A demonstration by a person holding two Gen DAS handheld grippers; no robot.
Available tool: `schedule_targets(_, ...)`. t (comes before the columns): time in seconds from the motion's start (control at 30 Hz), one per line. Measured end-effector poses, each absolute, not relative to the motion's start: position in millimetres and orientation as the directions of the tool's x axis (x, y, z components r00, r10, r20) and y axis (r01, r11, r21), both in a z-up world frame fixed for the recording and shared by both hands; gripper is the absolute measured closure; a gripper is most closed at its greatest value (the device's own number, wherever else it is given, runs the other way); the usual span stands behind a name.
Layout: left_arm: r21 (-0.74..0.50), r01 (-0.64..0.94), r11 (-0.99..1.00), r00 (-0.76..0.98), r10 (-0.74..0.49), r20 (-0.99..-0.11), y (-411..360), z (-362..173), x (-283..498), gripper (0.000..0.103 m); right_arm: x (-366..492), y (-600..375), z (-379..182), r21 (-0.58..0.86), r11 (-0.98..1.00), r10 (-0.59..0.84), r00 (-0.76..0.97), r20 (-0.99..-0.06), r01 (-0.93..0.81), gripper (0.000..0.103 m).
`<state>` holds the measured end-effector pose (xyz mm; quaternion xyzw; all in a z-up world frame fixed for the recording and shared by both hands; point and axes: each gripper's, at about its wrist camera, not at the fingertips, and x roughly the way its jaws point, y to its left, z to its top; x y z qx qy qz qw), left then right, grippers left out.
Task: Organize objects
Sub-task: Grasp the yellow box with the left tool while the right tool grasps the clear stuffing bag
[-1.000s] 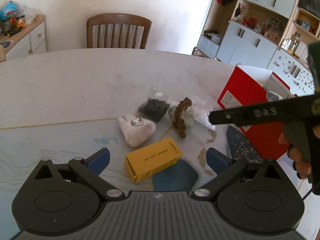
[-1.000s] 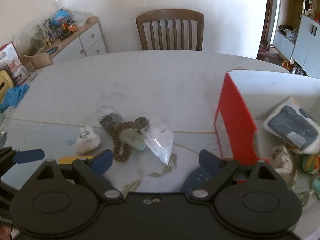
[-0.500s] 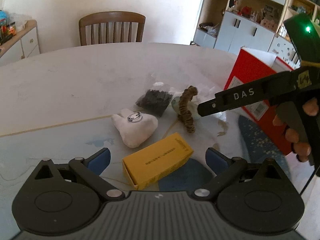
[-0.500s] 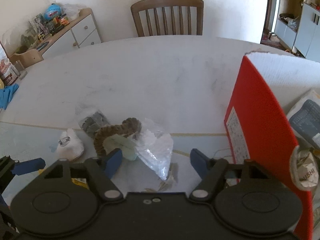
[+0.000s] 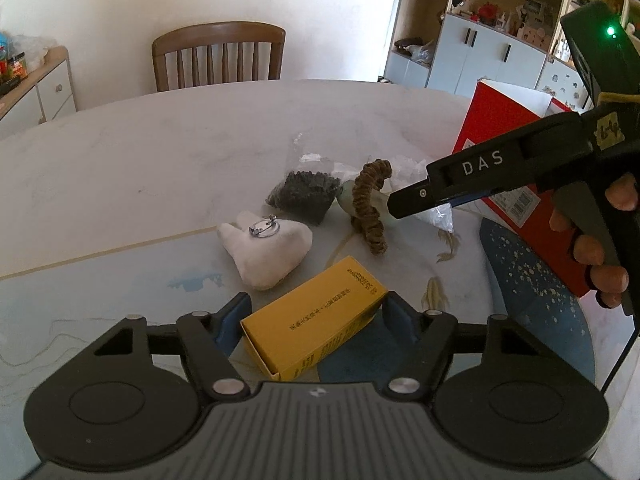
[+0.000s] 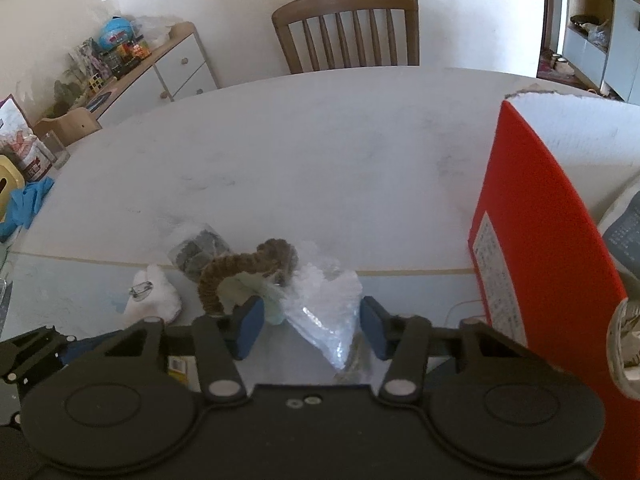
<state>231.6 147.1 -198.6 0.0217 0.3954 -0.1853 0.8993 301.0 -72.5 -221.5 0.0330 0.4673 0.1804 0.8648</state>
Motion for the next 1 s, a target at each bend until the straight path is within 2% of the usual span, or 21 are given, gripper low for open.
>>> schedule_targets(0.1,-0.099,0.346,0.933,0.616,-0.306,-0.726,145.0,-197.5,230.3,0.032,299.8,-73.3,-219.8,0.230,0.933,0.344,0.503,-0.793,-0.276,0.067)
schedule_targets(0.3,-0.100,0.343,0.934,0.616,-0.304,-0.726,144.8,-195.9,222.9,0.032,291.4,-73.4,-216.9,0.196,0.945,0.309,0.517,-0.798,-0.263,0.073)
schedule_targets(0.9,-0.144,0.317,0.937,0.642,-0.324,-0.695,134.9,-147.2,188.3,0.032,228.5,-91.8,-169.8,0.245,0.927,0.365,0.526,-0.768,-0.285,0.074)
schedule_targets(0.93,-0.150,0.318,0.936,0.643,-0.330,-0.691,134.1,-143.3,185.7,0.034,224.2,-93.7,-166.4,0.252,0.925,0.370,0.525,-0.766,-0.285,0.074)
schedule_targets(0.97,-0.155,0.320,0.935,0.645,-0.335,-0.687,133.2,-139.2,183.1,0.050,219.9,-96.1,-162.6,0.257,0.924,0.375,0.525,-0.764,-0.285,0.074)
schedule_targets(1.0,-0.158,0.322,0.933,0.645,-0.339,-0.685,132.0,-135.0,180.8,0.057,216.1,-98.9,-158.5,0.260,0.922,0.379,0.527,-0.761,-0.287,0.074)
